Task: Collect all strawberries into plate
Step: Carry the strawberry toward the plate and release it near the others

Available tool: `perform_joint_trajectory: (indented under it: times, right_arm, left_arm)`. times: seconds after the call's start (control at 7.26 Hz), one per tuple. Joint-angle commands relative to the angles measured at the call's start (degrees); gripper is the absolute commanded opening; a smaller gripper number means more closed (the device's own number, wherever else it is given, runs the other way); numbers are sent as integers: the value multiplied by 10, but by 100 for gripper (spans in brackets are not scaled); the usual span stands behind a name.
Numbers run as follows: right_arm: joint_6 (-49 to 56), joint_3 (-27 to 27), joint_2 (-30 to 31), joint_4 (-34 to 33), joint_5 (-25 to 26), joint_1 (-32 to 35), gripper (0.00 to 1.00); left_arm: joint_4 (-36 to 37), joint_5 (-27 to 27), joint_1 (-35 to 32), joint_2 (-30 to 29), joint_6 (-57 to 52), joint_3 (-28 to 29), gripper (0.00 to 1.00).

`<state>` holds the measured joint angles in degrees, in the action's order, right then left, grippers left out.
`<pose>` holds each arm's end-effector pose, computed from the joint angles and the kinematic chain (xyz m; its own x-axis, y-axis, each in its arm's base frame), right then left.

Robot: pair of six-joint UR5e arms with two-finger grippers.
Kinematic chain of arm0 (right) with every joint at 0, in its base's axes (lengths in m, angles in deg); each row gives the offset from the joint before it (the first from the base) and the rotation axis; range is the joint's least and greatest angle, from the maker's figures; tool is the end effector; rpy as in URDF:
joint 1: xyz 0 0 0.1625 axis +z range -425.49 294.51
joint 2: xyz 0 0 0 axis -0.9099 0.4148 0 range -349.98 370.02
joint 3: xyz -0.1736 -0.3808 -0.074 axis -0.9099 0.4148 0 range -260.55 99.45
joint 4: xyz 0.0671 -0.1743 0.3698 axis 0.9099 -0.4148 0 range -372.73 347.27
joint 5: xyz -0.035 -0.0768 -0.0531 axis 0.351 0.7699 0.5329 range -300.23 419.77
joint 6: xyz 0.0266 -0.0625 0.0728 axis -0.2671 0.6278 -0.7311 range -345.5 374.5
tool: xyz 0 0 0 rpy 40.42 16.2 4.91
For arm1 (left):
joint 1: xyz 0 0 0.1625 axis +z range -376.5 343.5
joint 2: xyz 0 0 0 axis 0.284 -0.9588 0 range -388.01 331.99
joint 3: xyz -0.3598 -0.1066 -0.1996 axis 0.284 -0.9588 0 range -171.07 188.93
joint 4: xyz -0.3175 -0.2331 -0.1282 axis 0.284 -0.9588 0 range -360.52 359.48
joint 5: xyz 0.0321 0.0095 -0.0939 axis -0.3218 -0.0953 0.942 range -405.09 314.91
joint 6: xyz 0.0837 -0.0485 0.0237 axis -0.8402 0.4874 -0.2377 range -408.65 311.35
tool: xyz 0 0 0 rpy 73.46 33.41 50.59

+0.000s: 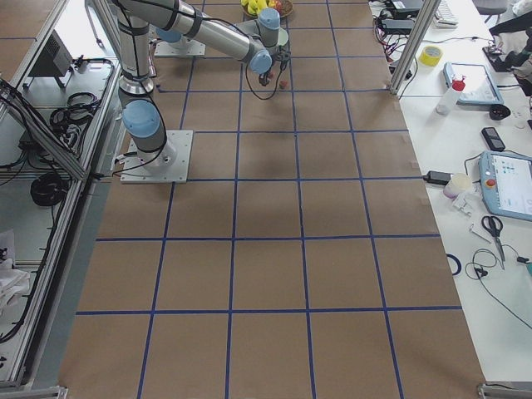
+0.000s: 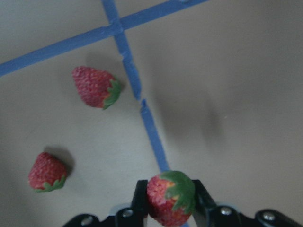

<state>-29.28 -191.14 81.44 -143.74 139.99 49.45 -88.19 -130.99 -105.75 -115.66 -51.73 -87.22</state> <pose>0.3650 -0.4284 0.2227 -0.9351 0.3235 -0.1447 0.3124 0.9453 0.0943 -0.1344 -0.4728 0.4594 -0.9966 0.0389 0.0728 0.0405 0.9989 0.0215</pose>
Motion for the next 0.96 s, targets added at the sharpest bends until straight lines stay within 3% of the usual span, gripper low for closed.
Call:
perform_joint_trajectory:
  times: [0.0, 0.41, 0.83]
  right_arm:
    - [-127, 53, -56, -37, -38, 77, 19]
    - [-151, 109, -110, -42, -59, 103, 20]
    - [-151, 109, -123, -42, -75, 101, 25]
  left_arm:
    - [5, 1, 0, -1, 0, 0, 100]
    - [20, 7, -1, -1, 0, 3, 100]
    - [35, -3, 4, 3, 1, 5, 100]
